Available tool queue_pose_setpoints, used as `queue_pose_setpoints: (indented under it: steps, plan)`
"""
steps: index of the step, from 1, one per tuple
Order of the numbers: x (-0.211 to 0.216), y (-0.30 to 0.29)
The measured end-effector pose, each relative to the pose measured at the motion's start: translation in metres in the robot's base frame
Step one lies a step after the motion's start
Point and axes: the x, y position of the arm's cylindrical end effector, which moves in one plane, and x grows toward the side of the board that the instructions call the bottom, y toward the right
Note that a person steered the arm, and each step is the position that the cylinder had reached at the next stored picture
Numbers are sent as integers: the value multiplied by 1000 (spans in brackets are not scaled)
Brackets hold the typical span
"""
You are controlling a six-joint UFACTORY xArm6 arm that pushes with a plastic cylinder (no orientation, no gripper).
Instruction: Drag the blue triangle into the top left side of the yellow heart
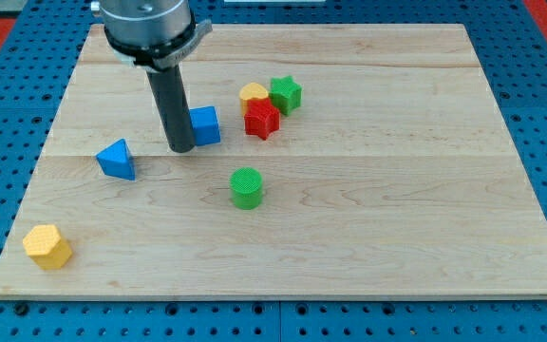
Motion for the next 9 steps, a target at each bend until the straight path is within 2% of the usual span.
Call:
queue_pose_setpoints:
  steps: [1, 2, 3, 4, 5, 7, 8, 9]
  plan:
    - [-10, 34]
    - [-16, 40]
    - [-8, 26]
    - [62, 8]
    - [60, -68]
    - [0, -112]
    - [-14, -156]
    - [-39, -130]
